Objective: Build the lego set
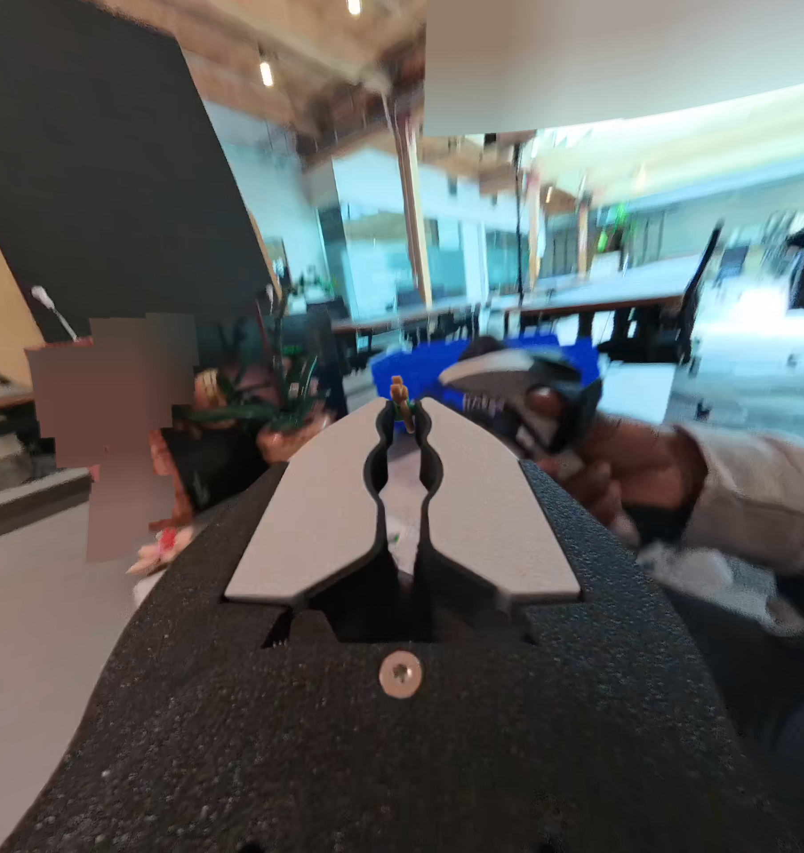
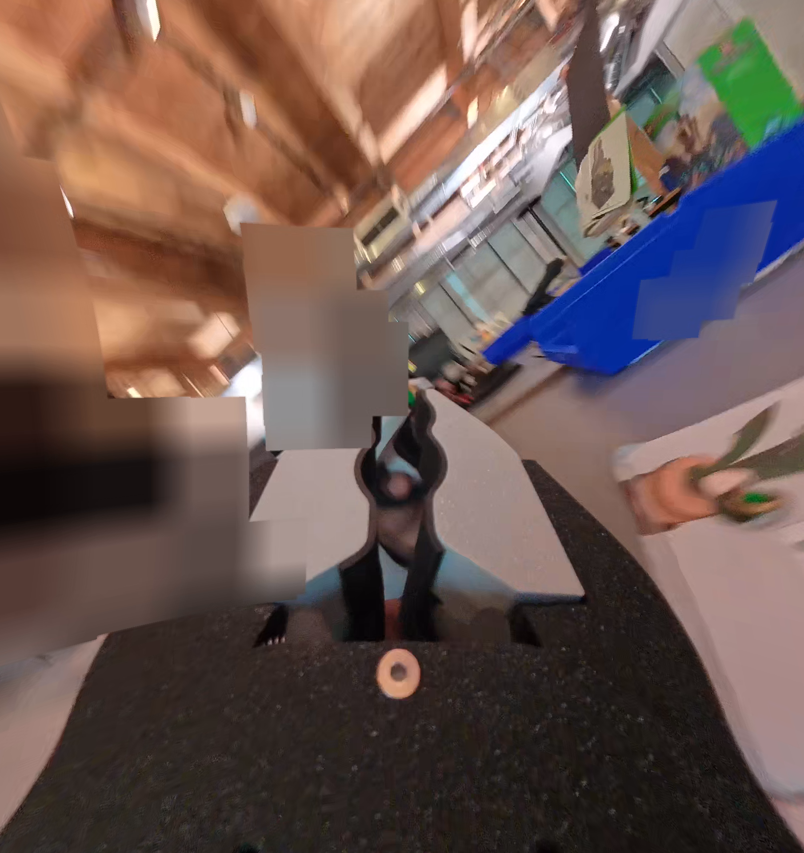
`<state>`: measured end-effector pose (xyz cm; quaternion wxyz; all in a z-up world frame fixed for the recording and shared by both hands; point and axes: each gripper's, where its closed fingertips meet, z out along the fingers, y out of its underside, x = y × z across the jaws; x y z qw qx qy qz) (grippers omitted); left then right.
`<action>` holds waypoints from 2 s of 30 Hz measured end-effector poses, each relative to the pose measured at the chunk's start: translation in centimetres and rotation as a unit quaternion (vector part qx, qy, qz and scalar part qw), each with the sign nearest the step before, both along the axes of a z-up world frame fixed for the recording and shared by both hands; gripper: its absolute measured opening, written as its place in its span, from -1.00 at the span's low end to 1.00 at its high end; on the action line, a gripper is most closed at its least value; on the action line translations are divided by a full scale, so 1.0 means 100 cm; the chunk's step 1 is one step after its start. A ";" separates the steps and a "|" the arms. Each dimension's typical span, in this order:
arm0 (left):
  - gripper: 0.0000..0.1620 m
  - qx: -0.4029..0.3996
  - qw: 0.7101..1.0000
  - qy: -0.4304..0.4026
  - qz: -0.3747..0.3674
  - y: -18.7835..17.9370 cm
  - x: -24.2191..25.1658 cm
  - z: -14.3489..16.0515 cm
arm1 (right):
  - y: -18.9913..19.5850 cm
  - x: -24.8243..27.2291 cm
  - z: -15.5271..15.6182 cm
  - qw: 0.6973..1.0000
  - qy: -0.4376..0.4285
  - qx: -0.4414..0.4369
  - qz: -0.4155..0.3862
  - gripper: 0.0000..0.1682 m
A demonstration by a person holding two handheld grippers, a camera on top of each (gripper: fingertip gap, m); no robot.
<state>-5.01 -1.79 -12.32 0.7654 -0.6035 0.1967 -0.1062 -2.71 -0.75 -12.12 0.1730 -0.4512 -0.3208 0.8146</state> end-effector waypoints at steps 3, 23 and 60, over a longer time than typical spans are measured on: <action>-0.90 -0.074 0.982 0.171 0.028 0.000 -0.002 -0.027 | -0.002 0.005 -0.021 0.925 -0.058 0.369 -0.074 -0.84; -0.79 -0.067 0.966 0.233 -0.086 -0.019 0.037 -0.016 | -0.037 0.015 -0.002 0.867 0.040 0.496 -0.009 -0.96; -0.90 -0.063 0.958 0.225 -0.166 -0.036 0.058 -0.023 | -0.066 0.028 -0.002 0.847 0.094 0.502 0.147 -0.96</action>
